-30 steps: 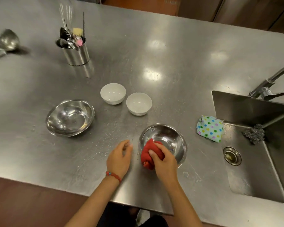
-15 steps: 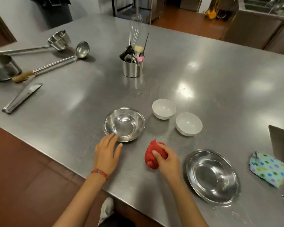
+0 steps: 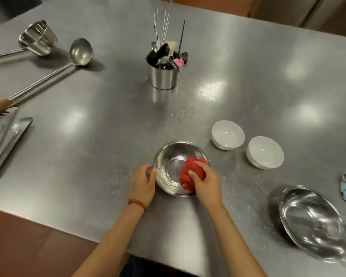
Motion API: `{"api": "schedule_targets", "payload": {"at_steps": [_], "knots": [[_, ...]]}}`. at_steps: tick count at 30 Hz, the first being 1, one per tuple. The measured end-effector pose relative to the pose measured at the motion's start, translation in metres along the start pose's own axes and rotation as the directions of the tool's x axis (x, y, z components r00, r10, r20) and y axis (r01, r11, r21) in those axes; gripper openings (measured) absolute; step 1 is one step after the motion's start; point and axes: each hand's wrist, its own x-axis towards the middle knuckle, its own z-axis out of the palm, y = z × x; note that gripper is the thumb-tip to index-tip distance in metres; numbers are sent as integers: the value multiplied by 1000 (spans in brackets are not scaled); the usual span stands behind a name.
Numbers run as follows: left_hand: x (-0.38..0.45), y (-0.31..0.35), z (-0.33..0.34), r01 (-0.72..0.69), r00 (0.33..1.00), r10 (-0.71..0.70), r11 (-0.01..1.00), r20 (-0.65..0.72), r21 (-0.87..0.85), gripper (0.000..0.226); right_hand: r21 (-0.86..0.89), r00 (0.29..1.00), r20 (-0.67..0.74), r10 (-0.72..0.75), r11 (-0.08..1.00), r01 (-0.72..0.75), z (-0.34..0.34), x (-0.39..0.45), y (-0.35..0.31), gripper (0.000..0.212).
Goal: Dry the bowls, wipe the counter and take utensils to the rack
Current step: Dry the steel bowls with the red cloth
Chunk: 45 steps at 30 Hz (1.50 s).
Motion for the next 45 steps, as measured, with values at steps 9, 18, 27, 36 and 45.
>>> {"api": "schedule_targets", "payload": {"at_steps": [9, 18, 27, 36, 45], "knots": [[18, 3, 27, 198, 978, -206, 958, -20, -209, 36, -406, 967, 247, 58, 913, 49, 37, 24, -4, 36], [12, -2, 32, 133, 989, -143, 965, -29, -228, 36, -601, 968, 224, -113, 766, 228, 54, 48, -15, 36], [6, 4, 45, 138, 975, -183, 944, -127, -298, 43, -378, 844, 512, 161, 924, 52, 13, 37, -11, 23], [2, 0, 42, 114, 988, -140, 946, -63, -303, 41, -494, 975, 209, -72, 853, 169, 53, 48, -9, 30], [-2, 5, 50, 164, 958, -229, 930, -171, -329, 42, -490, 885, 441, 153, 867, 94, 9, 35, 5, 28]]}}
